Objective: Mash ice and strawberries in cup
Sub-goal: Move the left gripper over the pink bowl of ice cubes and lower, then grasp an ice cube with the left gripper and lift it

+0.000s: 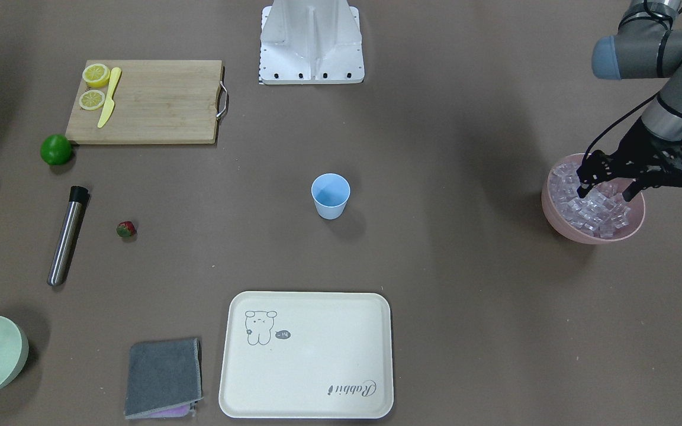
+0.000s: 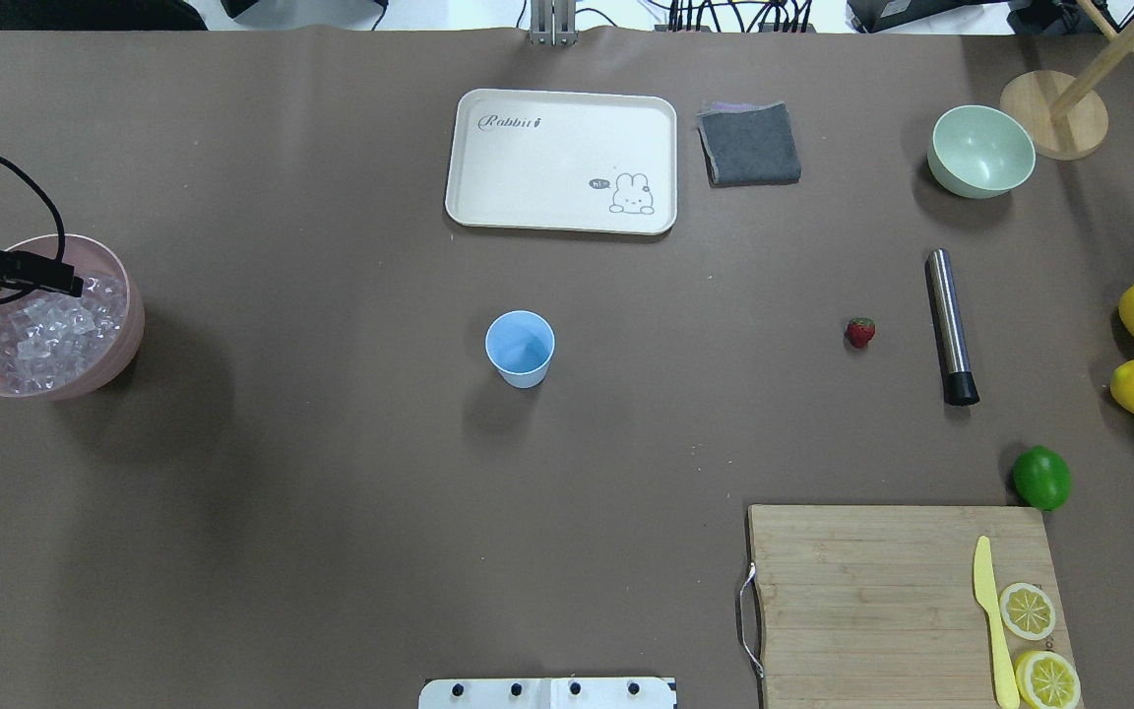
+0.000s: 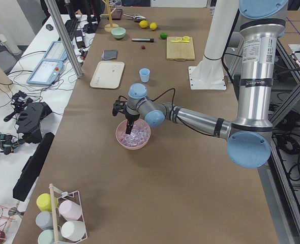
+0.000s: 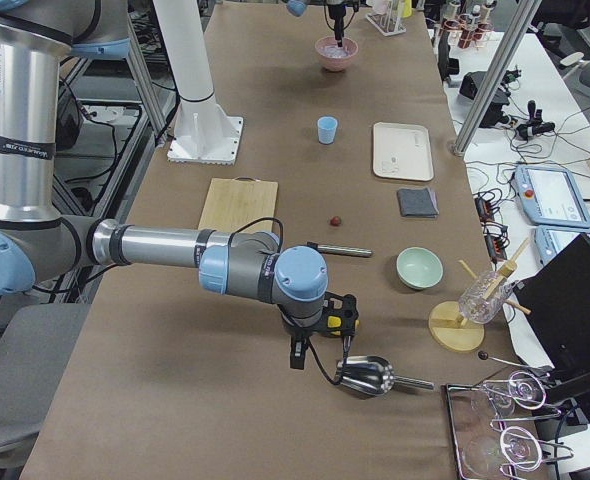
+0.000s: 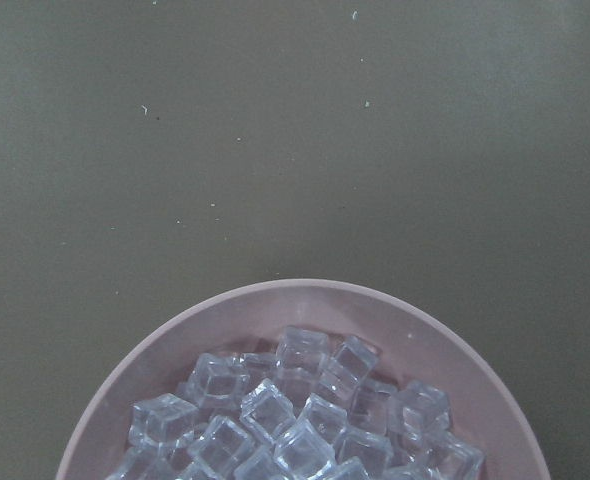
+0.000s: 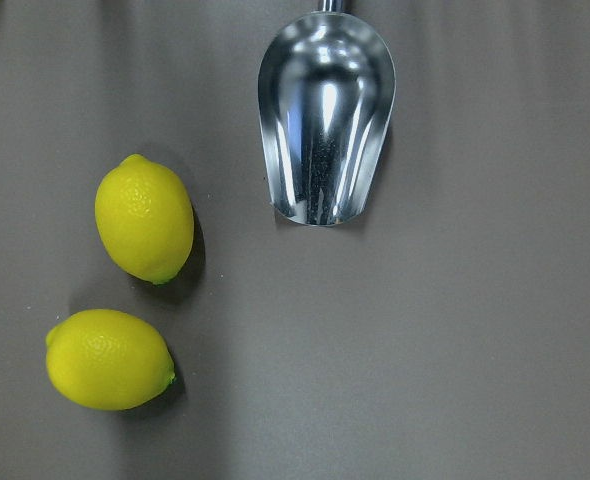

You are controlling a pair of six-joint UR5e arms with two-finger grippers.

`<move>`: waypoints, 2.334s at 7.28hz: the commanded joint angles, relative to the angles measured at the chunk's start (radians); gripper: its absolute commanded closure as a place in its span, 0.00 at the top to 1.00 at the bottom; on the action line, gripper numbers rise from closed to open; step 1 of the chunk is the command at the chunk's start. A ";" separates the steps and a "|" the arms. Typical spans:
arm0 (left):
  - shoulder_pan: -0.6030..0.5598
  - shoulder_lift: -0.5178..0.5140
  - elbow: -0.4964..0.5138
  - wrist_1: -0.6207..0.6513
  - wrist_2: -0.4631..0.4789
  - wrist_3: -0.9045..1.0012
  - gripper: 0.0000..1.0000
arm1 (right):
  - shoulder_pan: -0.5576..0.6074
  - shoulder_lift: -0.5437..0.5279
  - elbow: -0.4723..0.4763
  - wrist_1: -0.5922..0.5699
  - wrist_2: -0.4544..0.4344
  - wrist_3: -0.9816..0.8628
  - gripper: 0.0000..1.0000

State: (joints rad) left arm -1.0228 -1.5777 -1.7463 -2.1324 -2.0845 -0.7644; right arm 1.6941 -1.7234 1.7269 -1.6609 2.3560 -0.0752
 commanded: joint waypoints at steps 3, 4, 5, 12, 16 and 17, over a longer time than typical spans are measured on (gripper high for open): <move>0.035 0.016 0.014 -0.020 0.035 -0.001 0.98 | -0.001 -0.001 -0.010 0.001 -0.001 0.000 1.00; 0.035 0.027 0.014 -0.021 0.037 0.000 0.98 | -0.001 -0.002 -0.013 0.001 -0.001 -0.001 1.00; 0.036 0.031 0.014 -0.021 0.037 0.000 0.98 | -0.001 -0.002 -0.015 0.000 -0.001 -0.001 1.00; 0.067 0.056 0.010 -0.024 0.078 0.000 0.98 | -0.001 -0.005 -0.026 0.001 0.000 -0.001 1.00; 0.087 0.048 0.011 -0.030 0.078 0.000 0.95 | 0.001 0.002 -0.036 0.001 -0.001 -0.001 1.00; 0.087 0.053 0.013 -0.056 0.078 0.000 0.80 | 0.001 0.002 -0.036 0.001 -0.001 -0.001 1.00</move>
State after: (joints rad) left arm -0.9368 -1.5277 -1.7341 -2.1674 -2.0066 -0.7640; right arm 1.6943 -1.7216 1.6917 -1.6598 2.3547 -0.0767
